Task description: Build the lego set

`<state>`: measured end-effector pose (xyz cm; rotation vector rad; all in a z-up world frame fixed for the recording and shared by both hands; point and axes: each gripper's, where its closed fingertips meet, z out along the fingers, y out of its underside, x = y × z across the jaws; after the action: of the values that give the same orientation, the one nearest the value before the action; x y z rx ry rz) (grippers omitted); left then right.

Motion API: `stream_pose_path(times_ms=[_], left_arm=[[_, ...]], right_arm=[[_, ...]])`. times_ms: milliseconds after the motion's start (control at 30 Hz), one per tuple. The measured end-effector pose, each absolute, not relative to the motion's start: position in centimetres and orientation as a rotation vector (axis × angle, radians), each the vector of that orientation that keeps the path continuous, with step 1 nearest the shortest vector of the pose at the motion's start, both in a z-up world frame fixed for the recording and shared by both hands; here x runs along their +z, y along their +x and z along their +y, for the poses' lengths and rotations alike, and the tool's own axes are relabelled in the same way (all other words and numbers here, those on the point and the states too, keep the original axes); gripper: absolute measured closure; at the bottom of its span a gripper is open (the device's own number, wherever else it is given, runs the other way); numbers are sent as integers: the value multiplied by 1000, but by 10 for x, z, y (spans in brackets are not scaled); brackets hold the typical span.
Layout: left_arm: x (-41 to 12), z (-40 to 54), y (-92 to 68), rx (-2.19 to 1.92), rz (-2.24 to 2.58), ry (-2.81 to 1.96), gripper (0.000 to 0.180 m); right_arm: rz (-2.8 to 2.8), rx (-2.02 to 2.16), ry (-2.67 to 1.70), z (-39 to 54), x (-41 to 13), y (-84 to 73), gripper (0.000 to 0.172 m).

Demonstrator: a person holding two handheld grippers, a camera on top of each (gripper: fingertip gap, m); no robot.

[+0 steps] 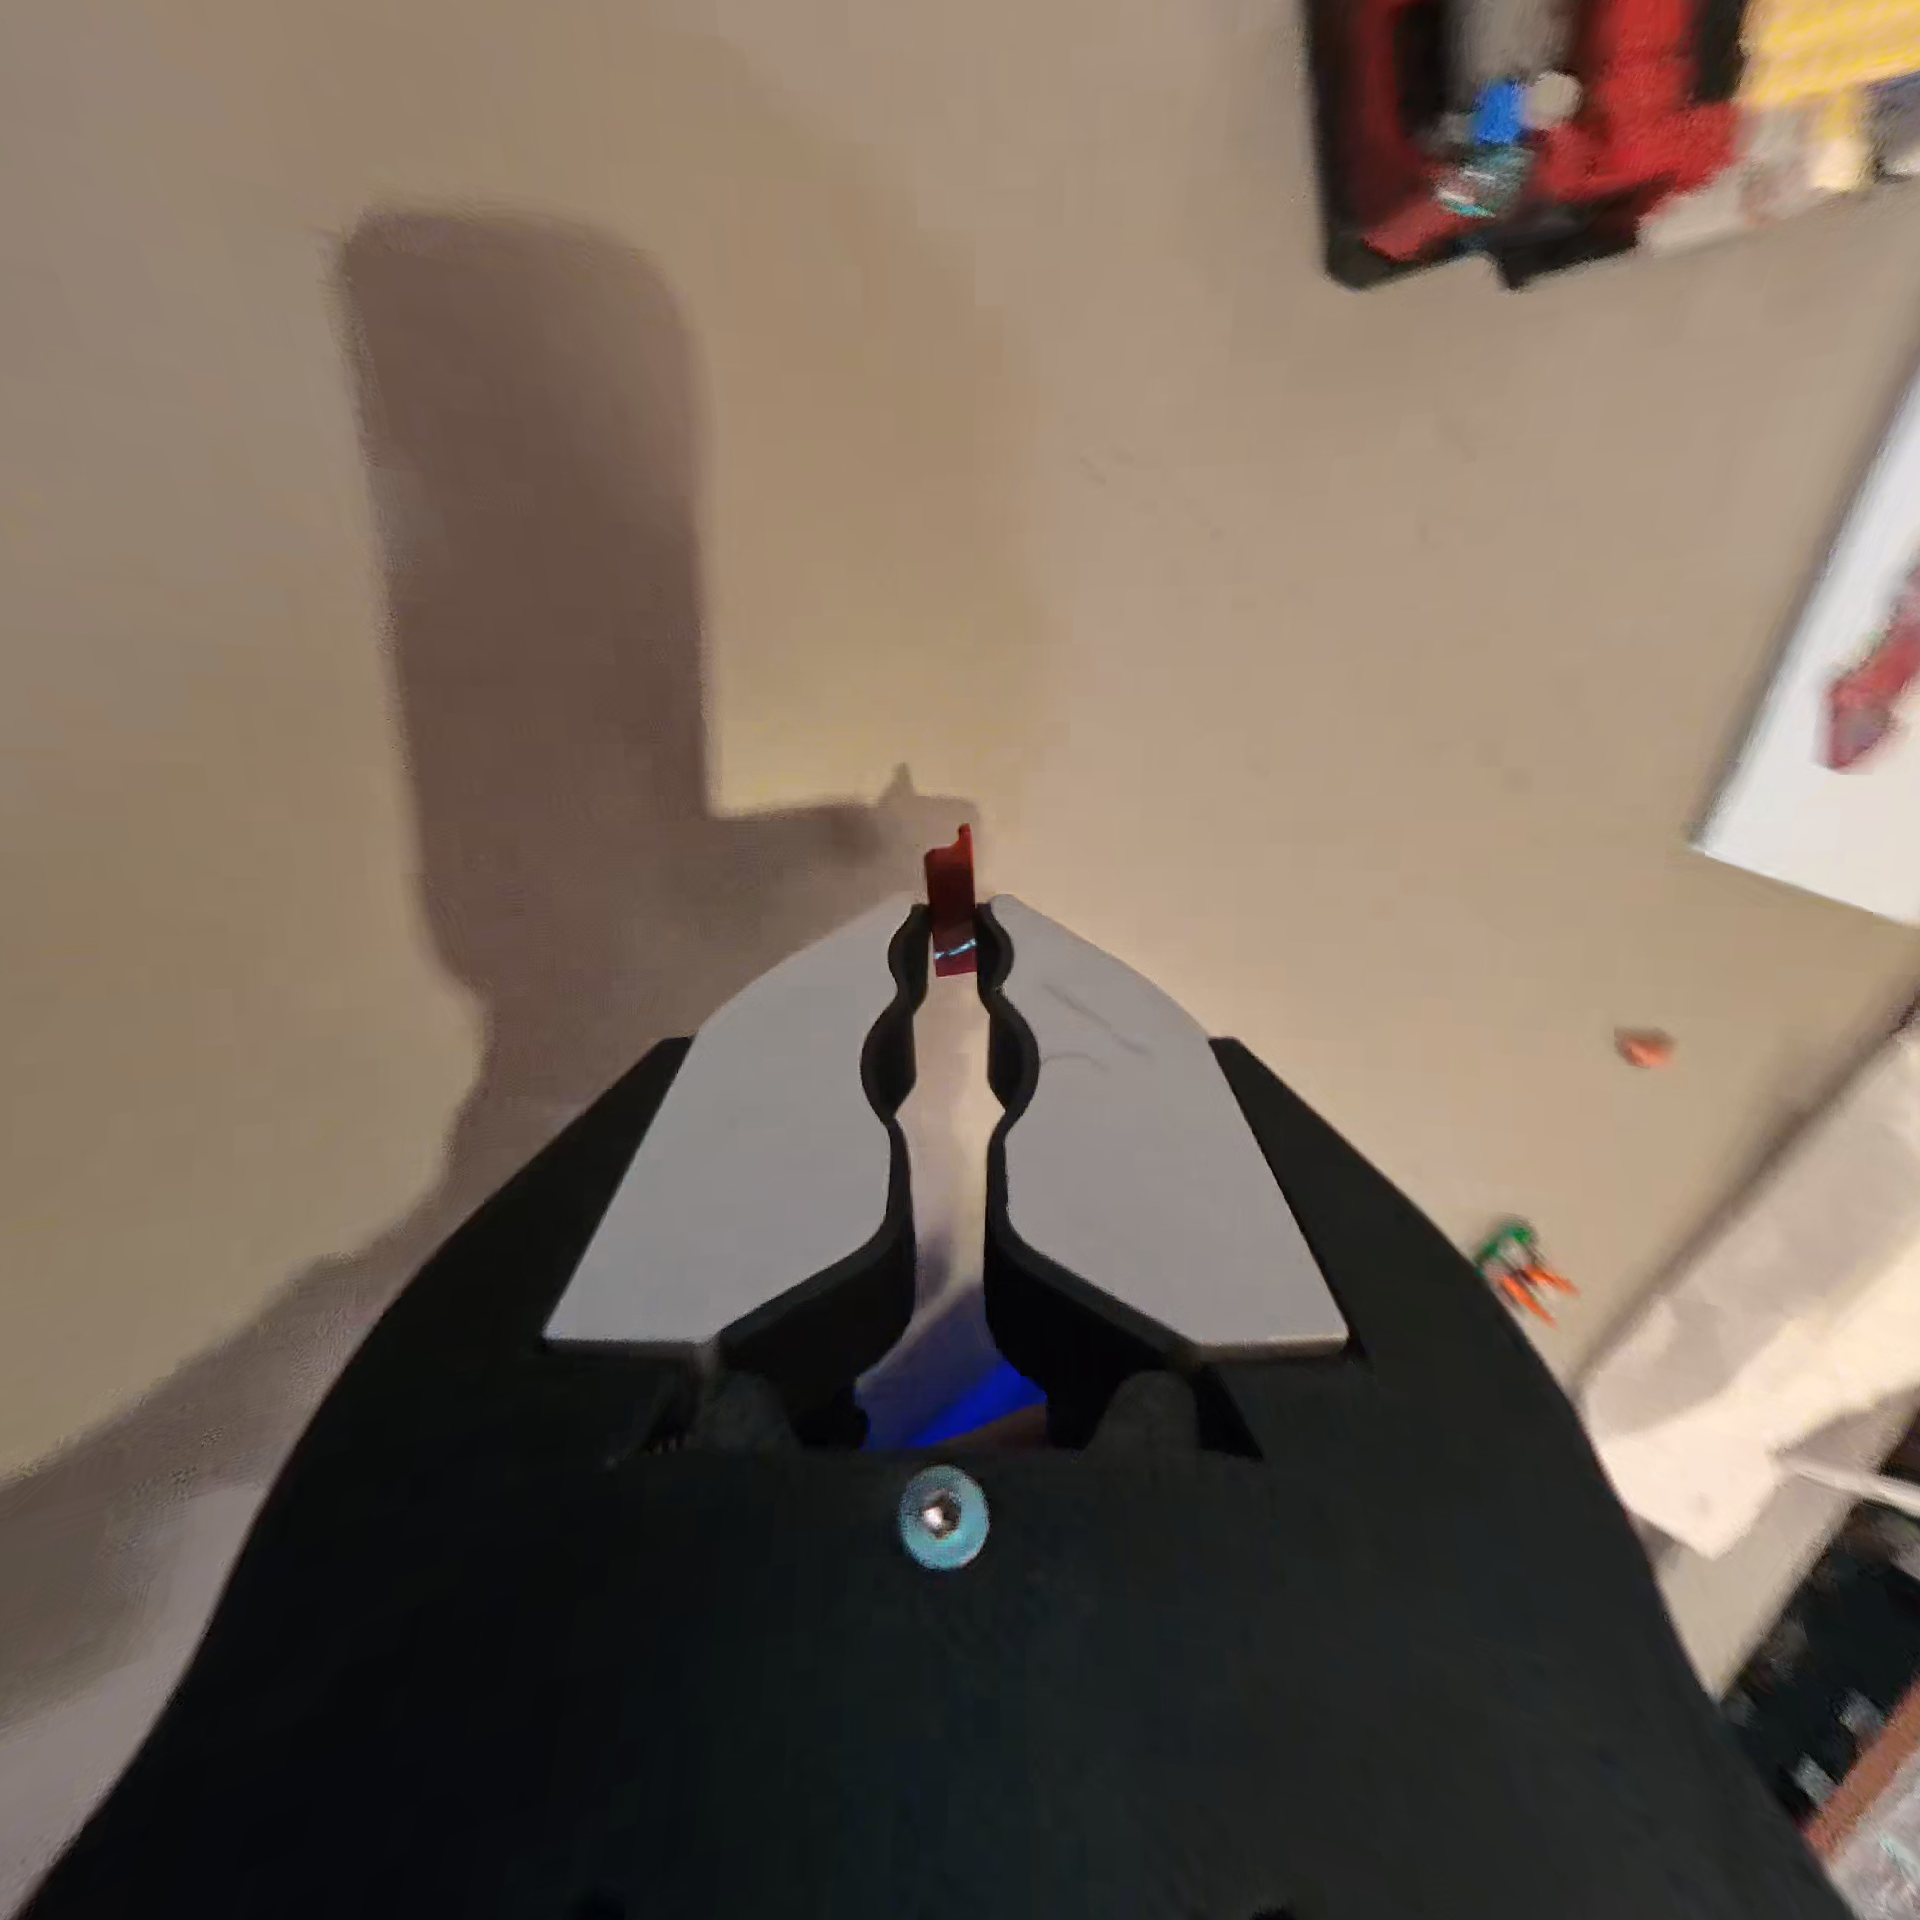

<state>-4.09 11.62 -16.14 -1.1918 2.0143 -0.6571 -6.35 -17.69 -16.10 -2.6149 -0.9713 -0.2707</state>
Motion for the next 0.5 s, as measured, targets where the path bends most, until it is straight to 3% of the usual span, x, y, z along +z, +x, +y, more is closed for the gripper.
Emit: stream_pose_path(times_ms=[167, 267, 500], left_arm=[[-161, 116, -42, -653, 2015, -1182, 142], [-161, 115, -43, -648, 2017, -1172, 142], [-162, 115, -44, -637, 2020, -1166, 142]], right_arm=[[-865, -144, -2629, -165, -177, -77, 164], [-814, -215, -2649, -169, -172, -66, 150], [-520, -346, -2677, -232, -104, -28, 146]])
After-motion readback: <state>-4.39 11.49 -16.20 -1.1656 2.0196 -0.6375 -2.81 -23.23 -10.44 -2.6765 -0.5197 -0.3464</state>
